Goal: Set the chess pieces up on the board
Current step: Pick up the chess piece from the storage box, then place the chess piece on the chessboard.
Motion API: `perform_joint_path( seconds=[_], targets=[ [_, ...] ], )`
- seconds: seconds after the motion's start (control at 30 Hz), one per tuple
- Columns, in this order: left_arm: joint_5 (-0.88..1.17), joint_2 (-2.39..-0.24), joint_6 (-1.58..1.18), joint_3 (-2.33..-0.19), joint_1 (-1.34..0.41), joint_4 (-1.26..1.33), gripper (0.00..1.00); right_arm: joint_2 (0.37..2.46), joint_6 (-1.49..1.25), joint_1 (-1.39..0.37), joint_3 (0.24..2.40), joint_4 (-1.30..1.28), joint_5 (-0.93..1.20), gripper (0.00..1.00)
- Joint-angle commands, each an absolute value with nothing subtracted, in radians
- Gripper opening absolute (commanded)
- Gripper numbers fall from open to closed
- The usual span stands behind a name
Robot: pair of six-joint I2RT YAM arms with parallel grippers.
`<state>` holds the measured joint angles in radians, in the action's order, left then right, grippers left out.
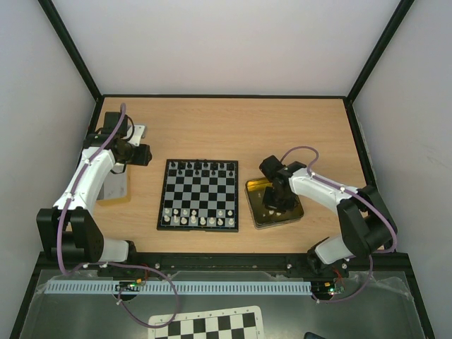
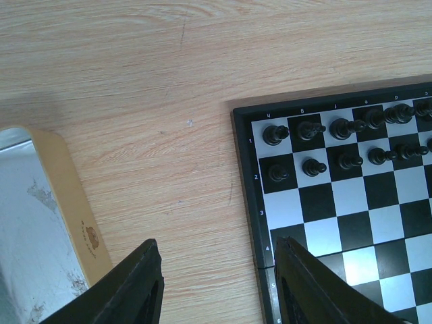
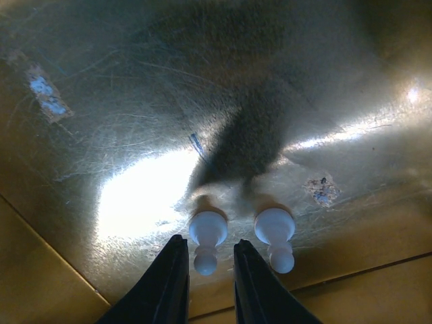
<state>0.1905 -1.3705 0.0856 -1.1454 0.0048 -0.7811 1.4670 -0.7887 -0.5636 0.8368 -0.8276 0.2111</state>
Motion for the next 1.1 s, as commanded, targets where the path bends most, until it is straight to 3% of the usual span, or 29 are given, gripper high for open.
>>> perform_joint_path(
  seconds=[0.0,0.2,0.4,0.6,0.83,1.07],
  targets=[
    [0.189,-1.349,0.091,-1.160,0.002,-0.805,0.47,1.447,-0.779,-0.561,0.816,-0.829,0.212,0.18],
    [0.195,-1.344,0.091,-1.151,0.002,-0.802,0.47,1.451,-0.779,-0.561,0.825,-0.822,0.216,0.02],
    [0.198,-1.338,0.092,-1.141,0.002,-0.798,0.47,1.441,-0.779,-0.562,0.917,-0.882,0.181,0.02],
    [0.206,-1.336,0.090,-1.138,0.002,-0.789,0.47,1.463,-0.789,-0.624,1.185,-1.072,0.119,0.02],
    [0.215,-1.339,0.088,-1.142,0.001,-0.781,0.47,1.629,-0.856,-0.815,1.523,-1.174,0.127,0.02],
    [0.227,-1.334,0.086,-1.146,0.002,-0.776,0.47,1.841,-0.856,-0.965,1.720,-1.191,0.138,0.02]
  ],
)
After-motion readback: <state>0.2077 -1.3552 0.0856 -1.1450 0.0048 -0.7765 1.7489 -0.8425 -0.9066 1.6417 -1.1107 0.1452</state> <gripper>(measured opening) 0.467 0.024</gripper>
